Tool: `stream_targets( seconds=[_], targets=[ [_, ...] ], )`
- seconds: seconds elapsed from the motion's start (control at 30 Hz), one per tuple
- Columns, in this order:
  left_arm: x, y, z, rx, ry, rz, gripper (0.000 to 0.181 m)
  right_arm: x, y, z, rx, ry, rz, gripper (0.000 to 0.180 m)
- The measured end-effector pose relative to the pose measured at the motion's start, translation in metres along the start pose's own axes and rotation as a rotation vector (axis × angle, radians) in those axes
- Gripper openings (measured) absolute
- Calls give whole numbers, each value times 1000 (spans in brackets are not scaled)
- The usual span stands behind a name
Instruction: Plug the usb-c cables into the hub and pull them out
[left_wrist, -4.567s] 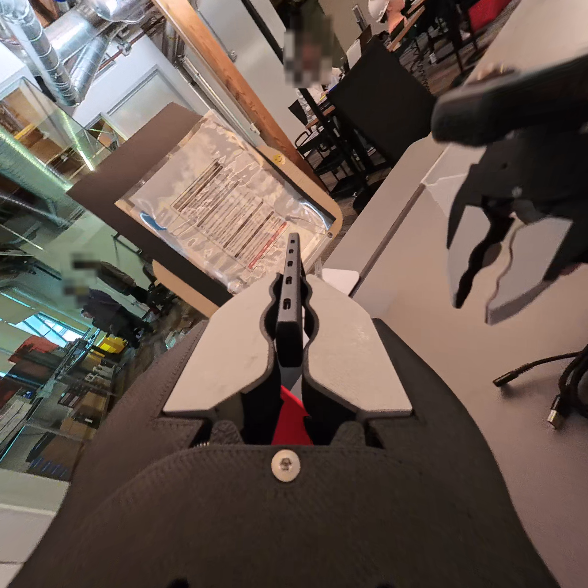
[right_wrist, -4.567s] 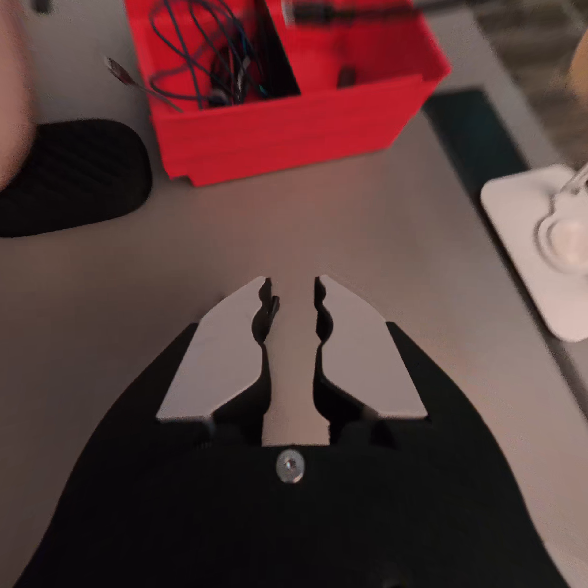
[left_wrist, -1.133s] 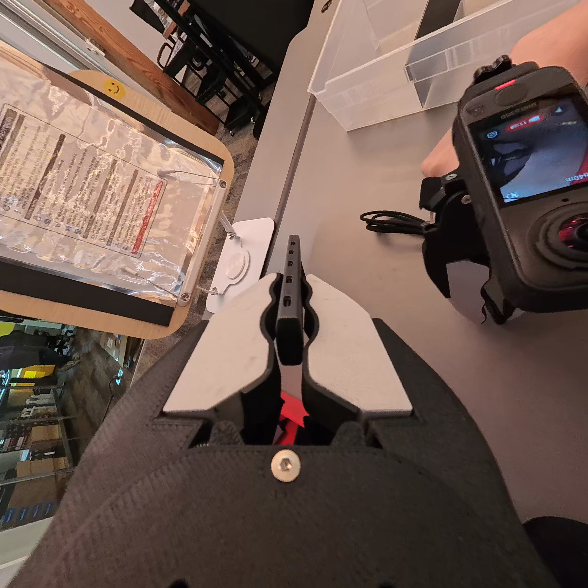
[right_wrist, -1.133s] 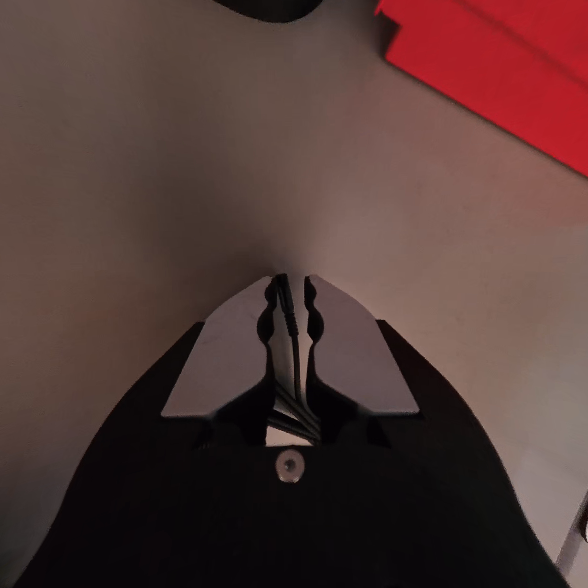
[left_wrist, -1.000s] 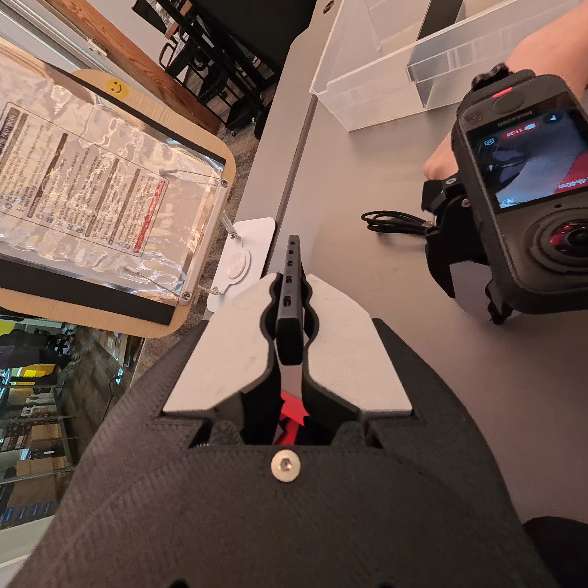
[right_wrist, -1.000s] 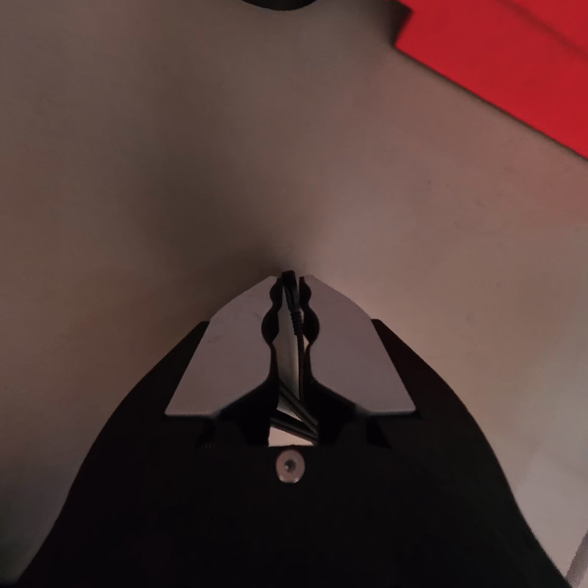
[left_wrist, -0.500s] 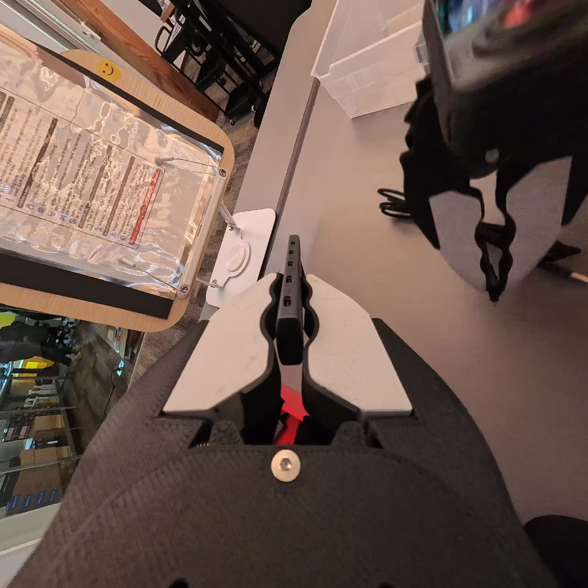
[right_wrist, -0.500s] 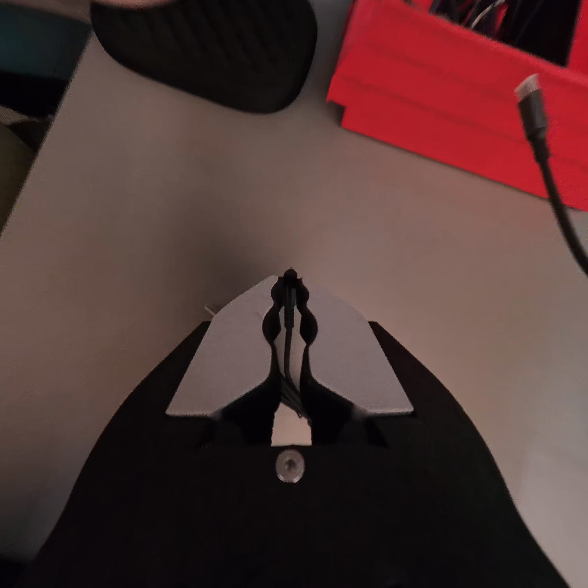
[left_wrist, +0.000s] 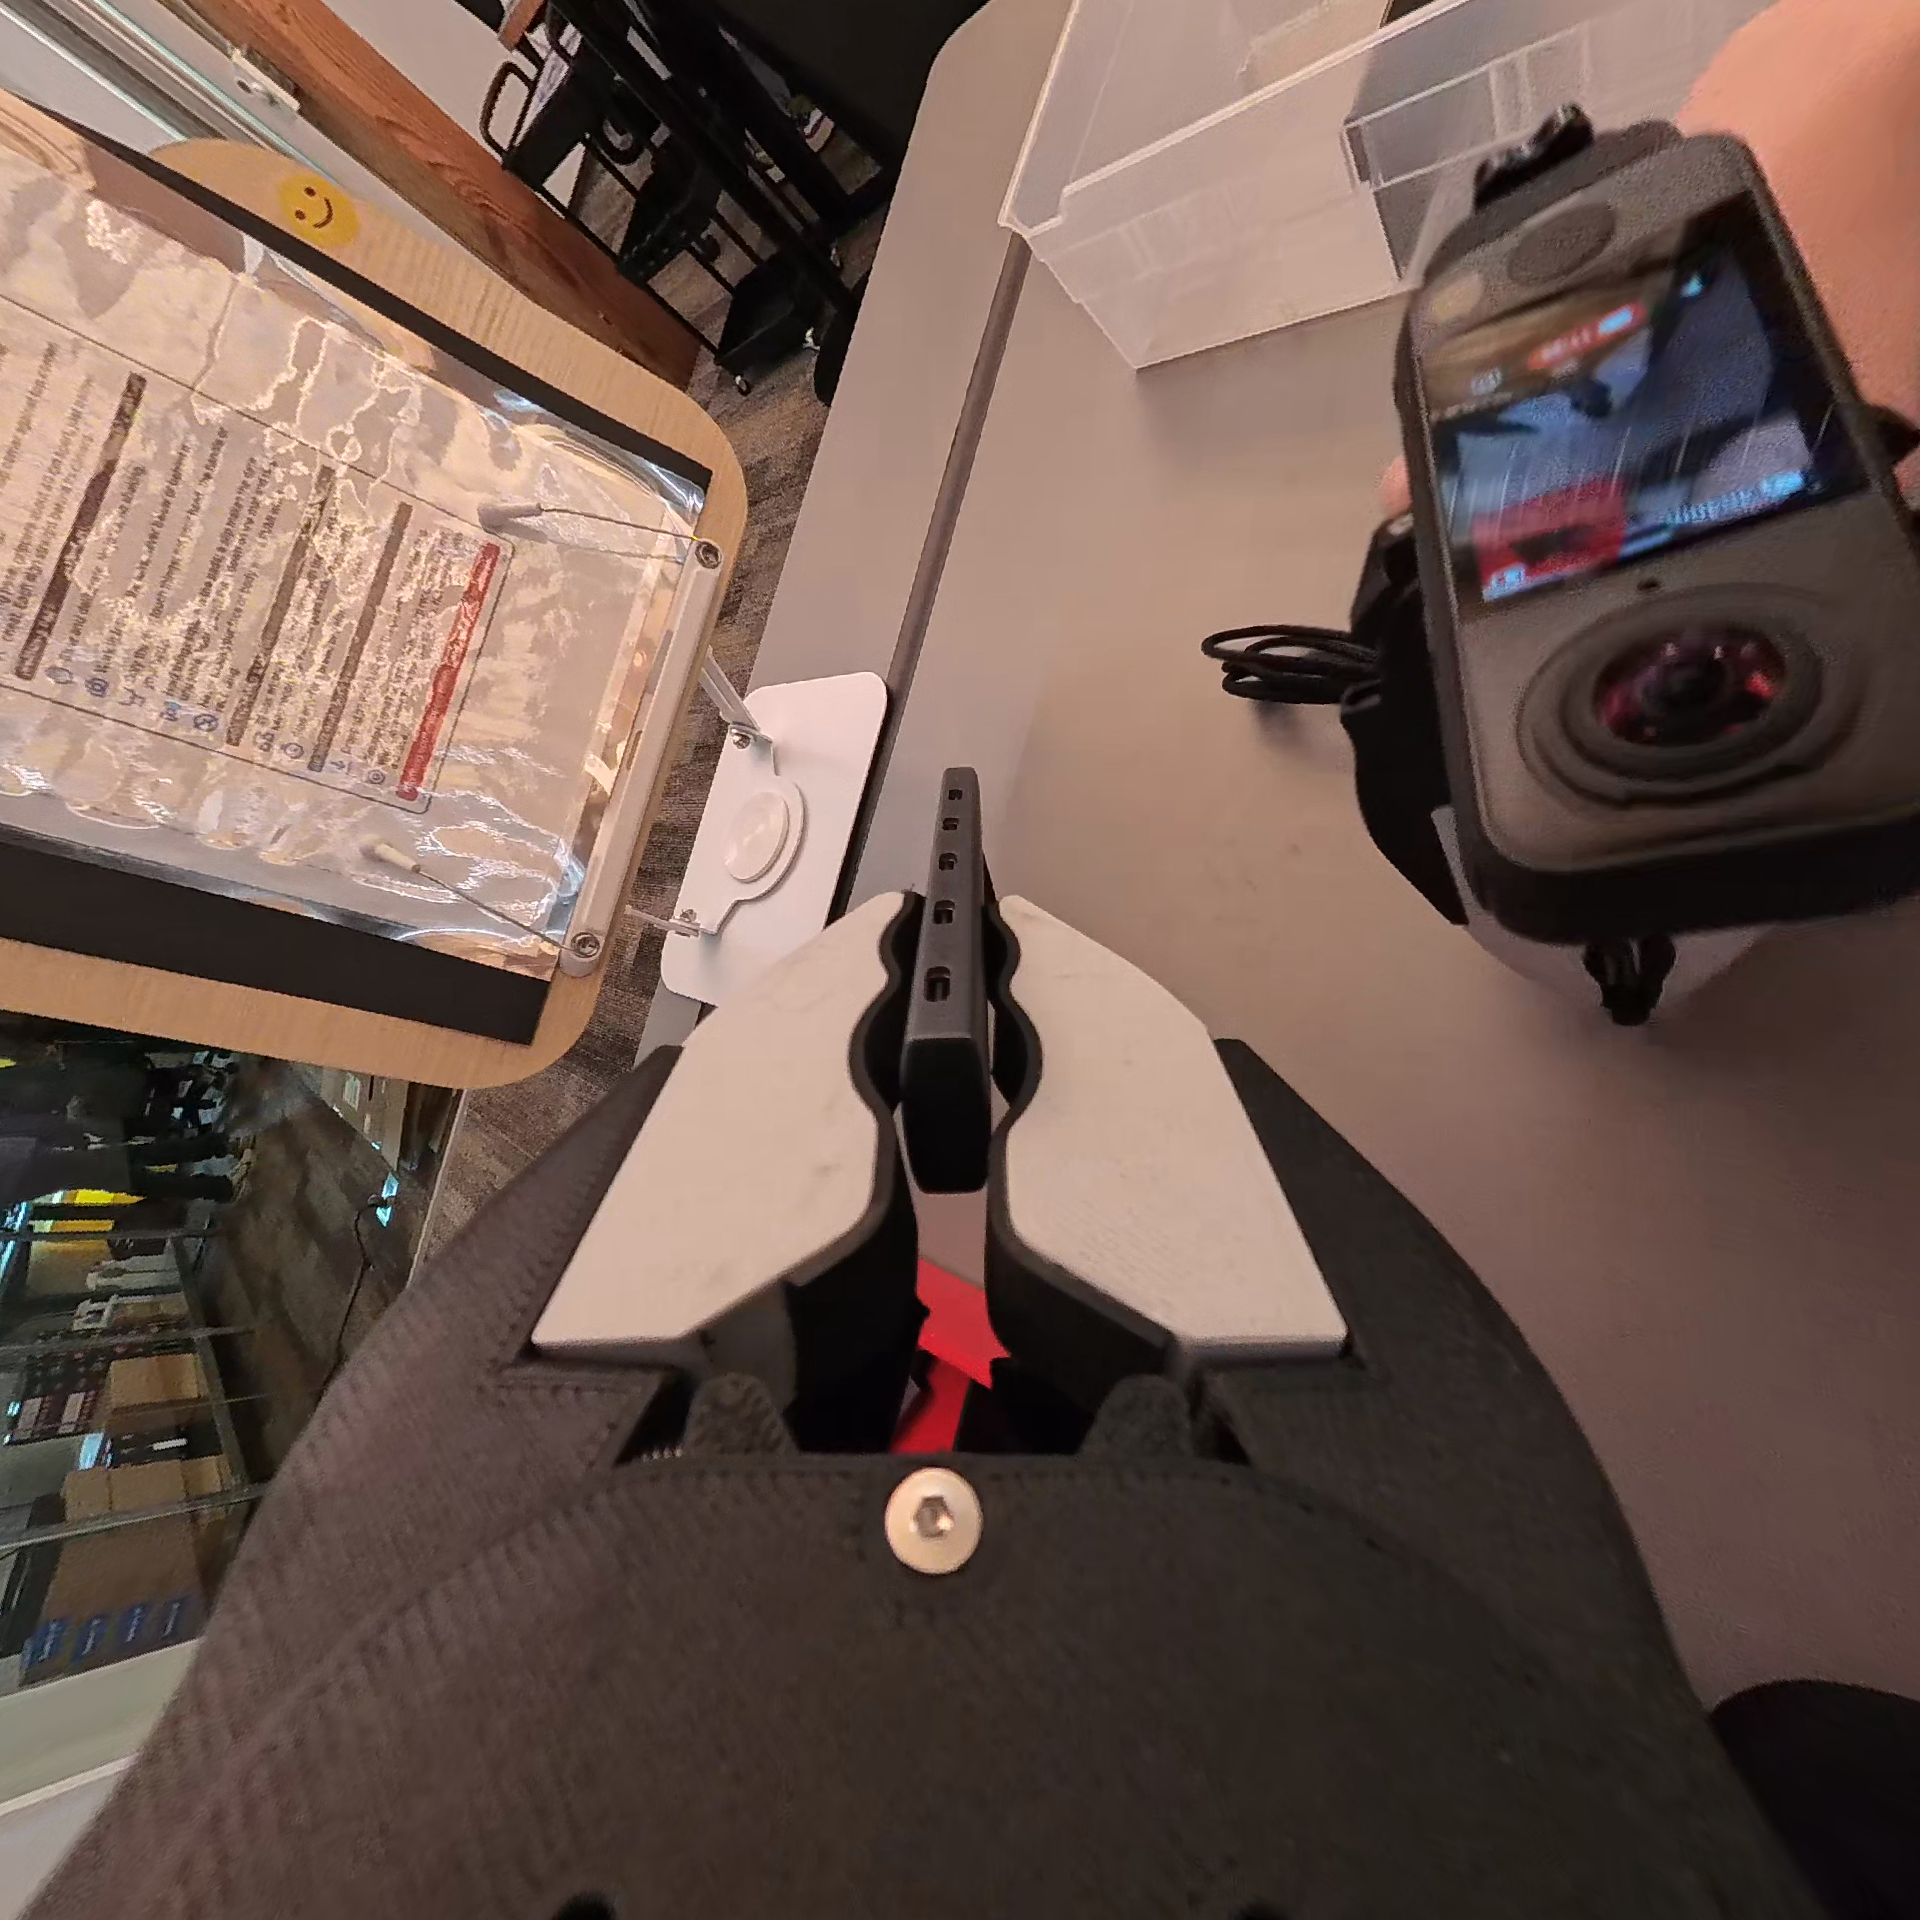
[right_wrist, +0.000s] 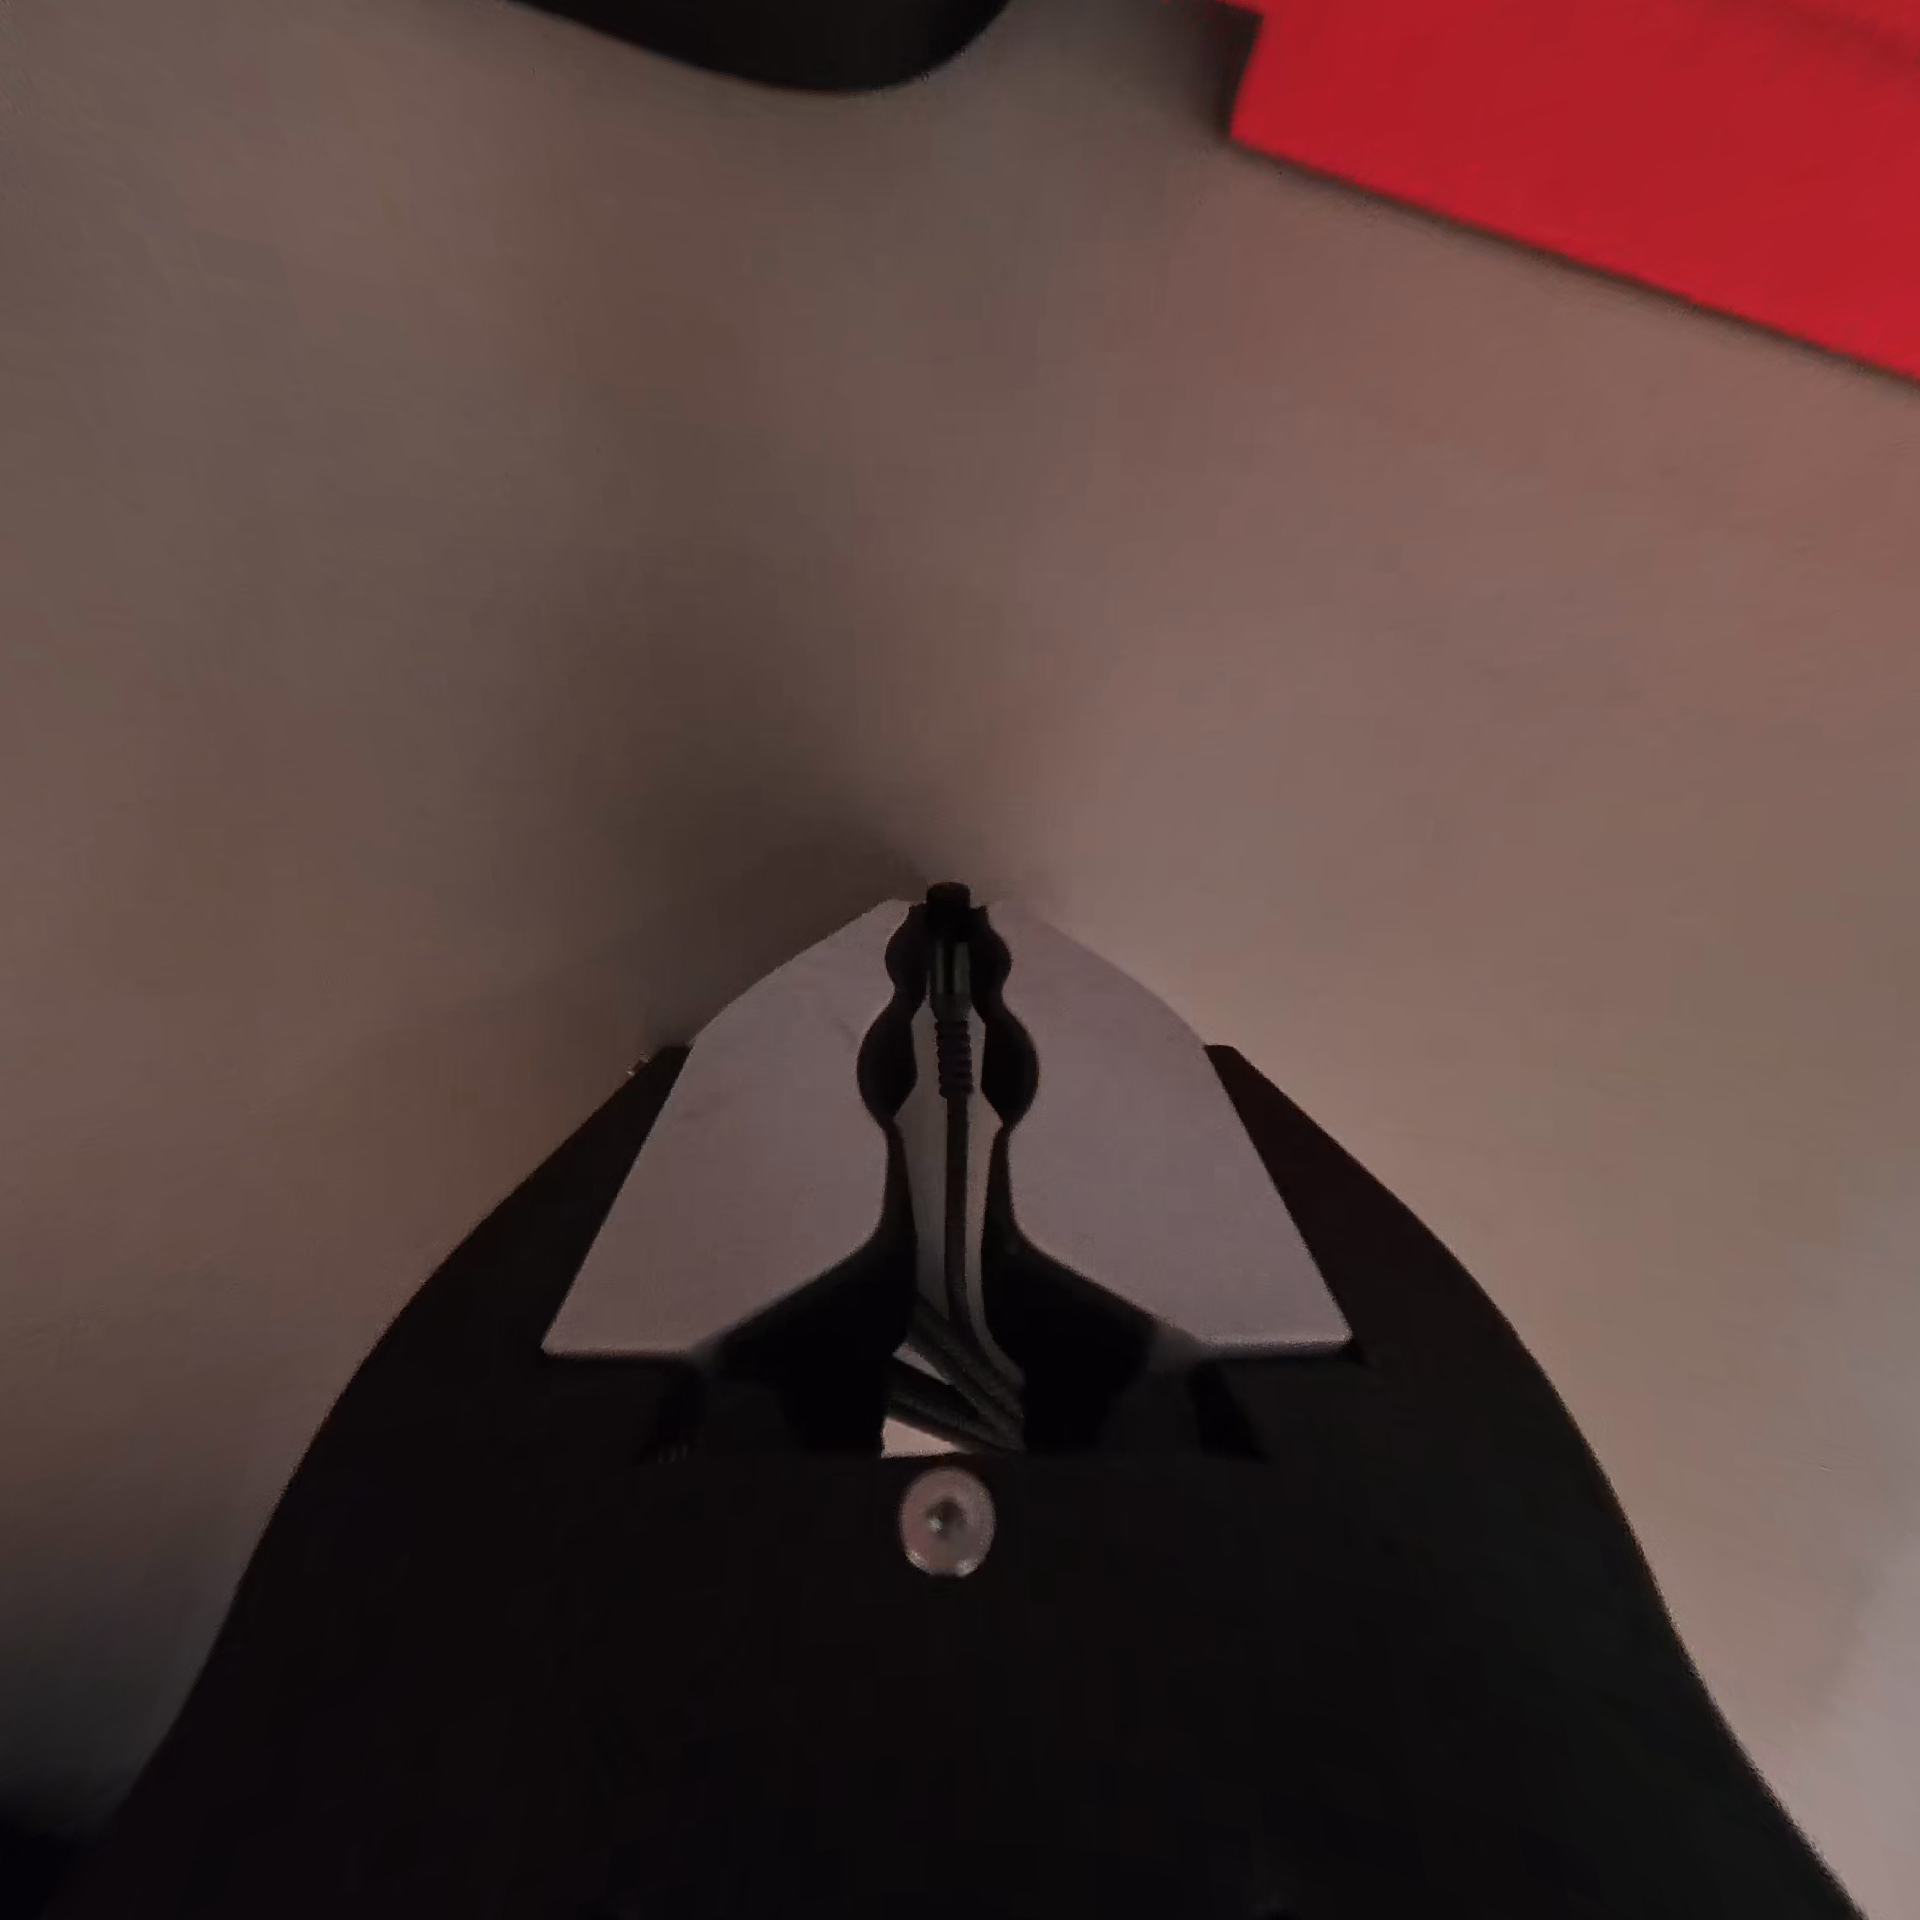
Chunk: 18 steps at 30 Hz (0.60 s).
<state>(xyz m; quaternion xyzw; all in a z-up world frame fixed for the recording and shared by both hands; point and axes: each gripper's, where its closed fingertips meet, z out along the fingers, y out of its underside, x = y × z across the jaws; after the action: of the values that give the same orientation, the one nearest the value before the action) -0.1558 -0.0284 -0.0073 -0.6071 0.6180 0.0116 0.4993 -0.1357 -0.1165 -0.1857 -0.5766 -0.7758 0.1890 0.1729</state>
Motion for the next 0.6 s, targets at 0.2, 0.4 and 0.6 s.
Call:
stream_targets(
  seconds=[0.2,0.4,0.6],
  targets=[
    [-1,0,-1,4,-1,-2,10,0,1,4,-13,9,-1,9],
    [-1,-1,-2,8,0,-2,10,1,4,9,-53,31,-25,11],
    [0,-1,-1,6,5,-2,10,0,3,11,-53,25,-31,9]
  ],
)
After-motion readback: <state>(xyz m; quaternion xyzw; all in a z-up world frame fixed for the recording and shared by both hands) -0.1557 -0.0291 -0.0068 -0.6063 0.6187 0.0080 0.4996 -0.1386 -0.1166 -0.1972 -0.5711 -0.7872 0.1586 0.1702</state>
